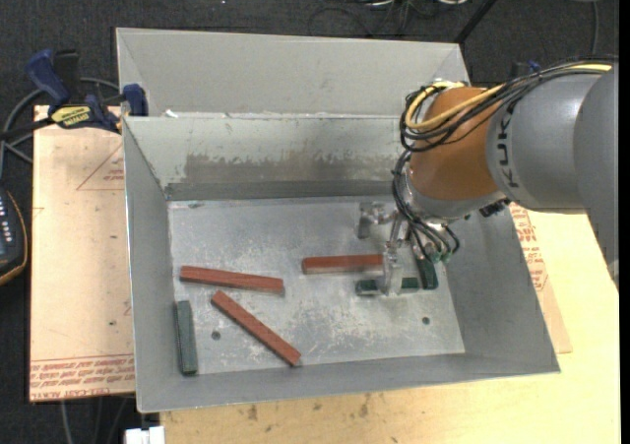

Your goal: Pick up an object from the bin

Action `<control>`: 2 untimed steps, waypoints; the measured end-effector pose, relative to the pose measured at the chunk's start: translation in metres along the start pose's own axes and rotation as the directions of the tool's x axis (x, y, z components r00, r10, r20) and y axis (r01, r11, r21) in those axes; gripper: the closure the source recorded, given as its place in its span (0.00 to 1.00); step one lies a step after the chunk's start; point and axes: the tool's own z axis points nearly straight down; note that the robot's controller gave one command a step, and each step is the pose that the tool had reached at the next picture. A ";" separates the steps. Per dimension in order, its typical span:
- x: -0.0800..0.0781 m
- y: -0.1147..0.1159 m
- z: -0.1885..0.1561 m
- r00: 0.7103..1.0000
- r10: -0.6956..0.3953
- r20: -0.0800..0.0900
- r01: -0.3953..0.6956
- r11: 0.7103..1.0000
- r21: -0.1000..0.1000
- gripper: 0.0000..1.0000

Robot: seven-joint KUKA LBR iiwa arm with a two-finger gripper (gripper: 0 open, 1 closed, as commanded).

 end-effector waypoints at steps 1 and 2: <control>-0.003 -0.001 -0.008 1.000 -0.001 0.004 0.001 1.000 0.001 1.00; -0.003 -0.001 -0.005 1.000 -0.001 0.012 0.001 1.000 0.001 0.00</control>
Offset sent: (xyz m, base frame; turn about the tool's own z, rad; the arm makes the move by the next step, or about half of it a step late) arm 0.0000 0.0000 0.0000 0.0000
